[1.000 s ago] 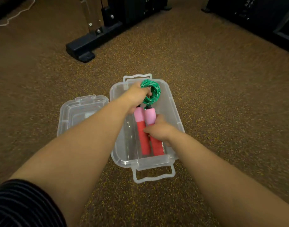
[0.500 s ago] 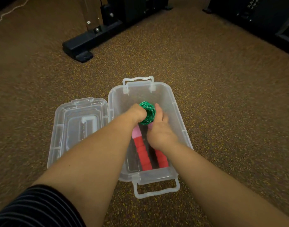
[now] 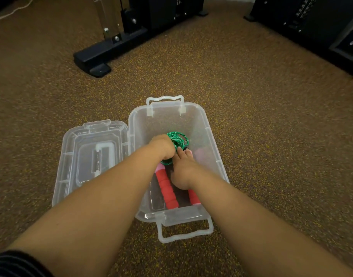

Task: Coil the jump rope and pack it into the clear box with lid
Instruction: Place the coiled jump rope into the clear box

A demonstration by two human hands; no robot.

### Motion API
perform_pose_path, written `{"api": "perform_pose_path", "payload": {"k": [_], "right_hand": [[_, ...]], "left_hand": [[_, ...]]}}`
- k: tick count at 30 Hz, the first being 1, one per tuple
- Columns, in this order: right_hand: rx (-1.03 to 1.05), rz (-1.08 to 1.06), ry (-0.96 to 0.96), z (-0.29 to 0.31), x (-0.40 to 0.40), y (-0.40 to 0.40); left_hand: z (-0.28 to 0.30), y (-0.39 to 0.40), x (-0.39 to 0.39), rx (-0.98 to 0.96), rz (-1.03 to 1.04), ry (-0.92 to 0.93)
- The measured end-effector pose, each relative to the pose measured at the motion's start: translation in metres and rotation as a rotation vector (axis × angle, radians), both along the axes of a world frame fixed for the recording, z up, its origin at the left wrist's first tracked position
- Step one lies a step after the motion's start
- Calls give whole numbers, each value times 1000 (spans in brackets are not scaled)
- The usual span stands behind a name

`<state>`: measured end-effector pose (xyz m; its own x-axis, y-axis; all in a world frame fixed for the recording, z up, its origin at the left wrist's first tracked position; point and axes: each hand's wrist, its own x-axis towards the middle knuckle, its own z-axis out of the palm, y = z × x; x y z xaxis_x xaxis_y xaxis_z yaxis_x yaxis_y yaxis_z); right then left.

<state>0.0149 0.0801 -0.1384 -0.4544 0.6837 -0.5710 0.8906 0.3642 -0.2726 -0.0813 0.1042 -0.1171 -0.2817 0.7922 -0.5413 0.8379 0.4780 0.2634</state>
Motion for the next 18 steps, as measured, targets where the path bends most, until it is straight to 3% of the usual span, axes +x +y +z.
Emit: {"api": "perform_pose_path", "payload": {"k": [6, 11, 15, 18], "right_hand": [[67, -87, 167, 16, -3, -4], [160, -129, 305, 37, -7, -16], [280, -85, 399, 54, -17, -24], [318, -34, 464, 73, -28, -37]], "left_hand": [[18, -4, -8, 177, 25, -12], [44, -32, -25, 518, -85, -146], [57, -66, -53, 818, 5, -163], [58, -97, -81, 847, 108, -134]]}}
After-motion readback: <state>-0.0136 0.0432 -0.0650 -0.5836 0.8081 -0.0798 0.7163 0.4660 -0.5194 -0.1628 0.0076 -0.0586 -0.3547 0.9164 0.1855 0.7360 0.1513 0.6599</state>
